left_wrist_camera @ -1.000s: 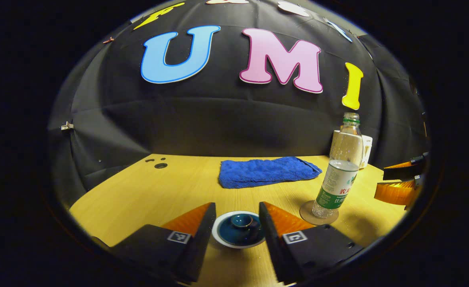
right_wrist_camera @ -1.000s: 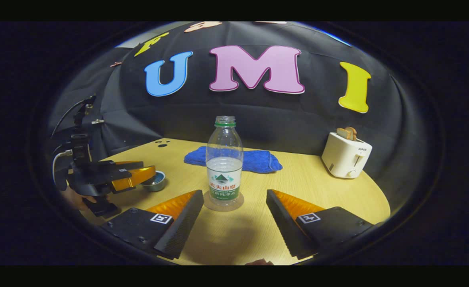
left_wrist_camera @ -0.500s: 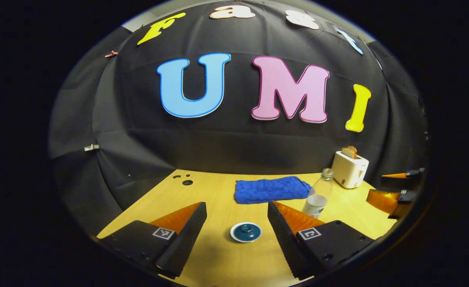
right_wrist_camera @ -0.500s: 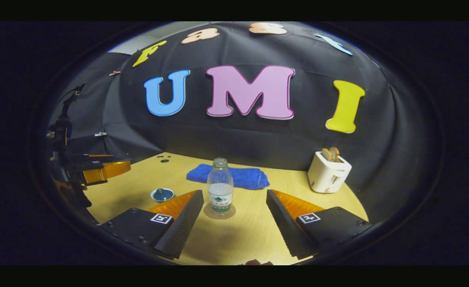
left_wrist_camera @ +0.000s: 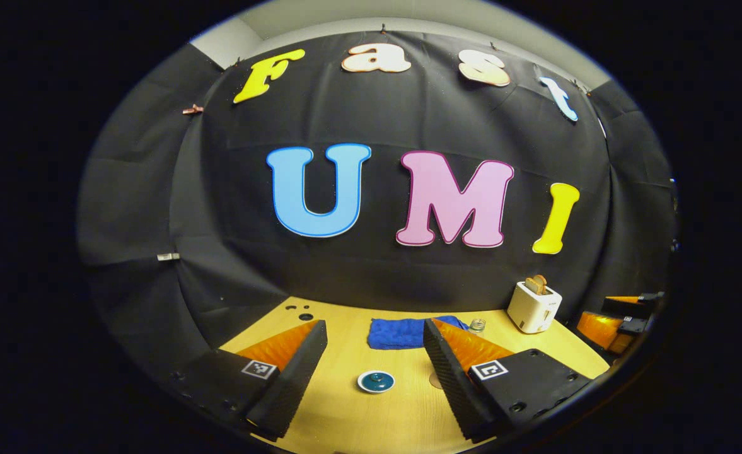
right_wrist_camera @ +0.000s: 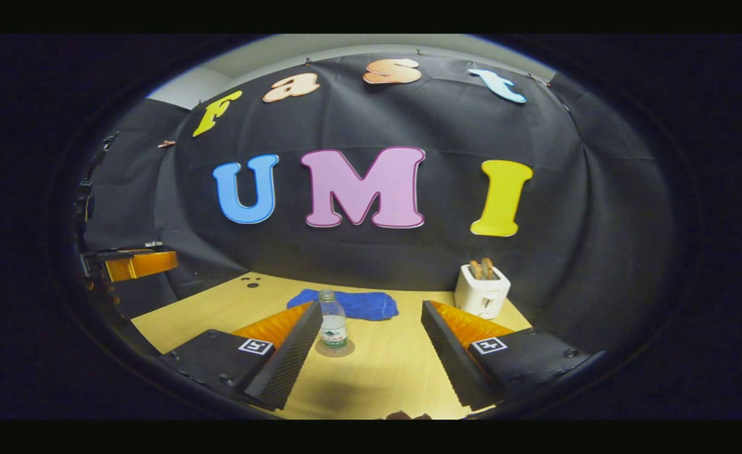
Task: Open the teacup lid with one hand, grasp the water bottle and pour water into the teacup with the other hand; after pouring, place the water bottle on the coaster and then close the teacup lid.
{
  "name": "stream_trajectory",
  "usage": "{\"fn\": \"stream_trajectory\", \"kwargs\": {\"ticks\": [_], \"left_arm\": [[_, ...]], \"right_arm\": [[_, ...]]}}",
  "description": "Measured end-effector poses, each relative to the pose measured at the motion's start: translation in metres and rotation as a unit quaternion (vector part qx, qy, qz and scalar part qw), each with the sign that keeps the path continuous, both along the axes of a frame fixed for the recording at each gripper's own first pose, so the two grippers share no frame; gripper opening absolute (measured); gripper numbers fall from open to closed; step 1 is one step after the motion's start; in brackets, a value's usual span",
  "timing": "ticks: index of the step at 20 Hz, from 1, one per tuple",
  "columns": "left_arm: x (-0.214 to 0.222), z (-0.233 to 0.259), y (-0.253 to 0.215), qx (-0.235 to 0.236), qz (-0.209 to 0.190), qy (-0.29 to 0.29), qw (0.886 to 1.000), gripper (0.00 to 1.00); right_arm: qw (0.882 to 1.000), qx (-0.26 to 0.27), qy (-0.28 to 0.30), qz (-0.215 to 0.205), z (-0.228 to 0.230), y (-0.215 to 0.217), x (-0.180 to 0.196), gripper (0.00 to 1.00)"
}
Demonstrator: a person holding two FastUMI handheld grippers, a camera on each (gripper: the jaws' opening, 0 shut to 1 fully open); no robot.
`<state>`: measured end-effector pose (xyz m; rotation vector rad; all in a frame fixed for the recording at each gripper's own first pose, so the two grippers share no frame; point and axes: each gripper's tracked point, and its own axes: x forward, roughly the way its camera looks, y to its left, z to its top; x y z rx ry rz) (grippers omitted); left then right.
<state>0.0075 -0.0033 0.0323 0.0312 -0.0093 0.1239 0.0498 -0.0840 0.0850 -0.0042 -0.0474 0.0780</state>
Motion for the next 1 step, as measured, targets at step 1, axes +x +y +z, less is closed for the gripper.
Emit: {"fn": "stream_trajectory", "kwargs": {"ticks": [1], "left_arm": [[-0.0023,0.0021,0.0026,0.009,0.000,-0.001,1.000,0.96]], "right_arm": [[1.000,0.008,0.003,-0.008,0.0031,-0.0002,-0.0075,0.98]]}}
